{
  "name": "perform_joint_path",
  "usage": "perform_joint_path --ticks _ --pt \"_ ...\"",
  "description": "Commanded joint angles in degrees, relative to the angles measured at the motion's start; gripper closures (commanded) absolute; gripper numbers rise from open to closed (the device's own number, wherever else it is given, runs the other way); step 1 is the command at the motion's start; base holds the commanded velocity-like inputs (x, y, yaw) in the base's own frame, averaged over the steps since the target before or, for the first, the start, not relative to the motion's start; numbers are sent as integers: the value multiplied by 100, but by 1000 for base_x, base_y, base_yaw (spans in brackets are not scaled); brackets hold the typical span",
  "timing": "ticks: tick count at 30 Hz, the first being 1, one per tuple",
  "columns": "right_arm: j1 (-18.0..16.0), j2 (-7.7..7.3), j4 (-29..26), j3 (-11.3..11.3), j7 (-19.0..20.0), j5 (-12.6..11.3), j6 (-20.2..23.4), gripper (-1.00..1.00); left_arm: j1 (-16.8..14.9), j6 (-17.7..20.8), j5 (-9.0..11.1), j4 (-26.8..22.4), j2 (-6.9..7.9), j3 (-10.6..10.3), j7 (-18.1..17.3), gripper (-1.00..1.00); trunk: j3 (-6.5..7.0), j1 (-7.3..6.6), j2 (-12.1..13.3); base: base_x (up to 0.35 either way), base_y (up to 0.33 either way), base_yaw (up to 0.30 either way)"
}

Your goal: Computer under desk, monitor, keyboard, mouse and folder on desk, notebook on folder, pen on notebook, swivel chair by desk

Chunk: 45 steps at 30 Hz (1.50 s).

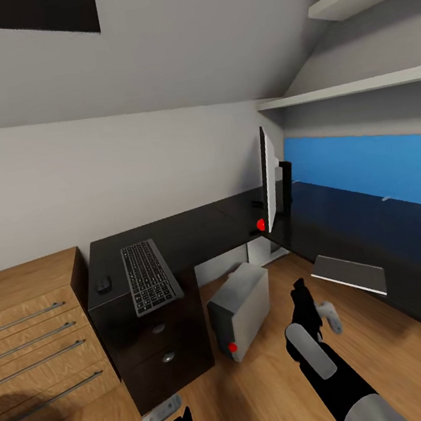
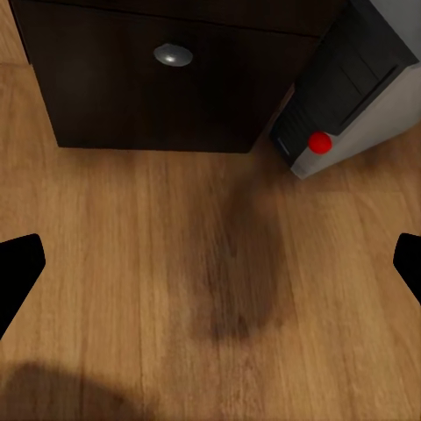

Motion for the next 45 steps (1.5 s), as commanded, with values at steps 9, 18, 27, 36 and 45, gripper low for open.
perform_joint_path --ticks 9,18,27,36,45 --pt "448 -3 -763 12 -19 -80 -26 -100 -1 11 37 -10 0 -3 35 -100 -5 0 -2 0 0 0" --pt "559 -10 -1030 5 -18 -604 -26 -100 -1 13 37 -10 0 -3 35 -100 -5 0 -2 0 0 0" --pt "869 -51 -1602 9 -12 -787 -35 -100 -1 13 37 -10 0 -3 35 -100 -5 0 -2 0 0 0" --pt "981 -55 -1776 4 -7 -948 -66 -100 -1 12 37 -10 0 -3 35 -100 -5 0 -2 0 0 0" --pt "1002 -65 -2095 1 176 -1025 -421 -100 -1 11 37 -10 0 -3 35 -100 -5 0 -2 0 0 0"
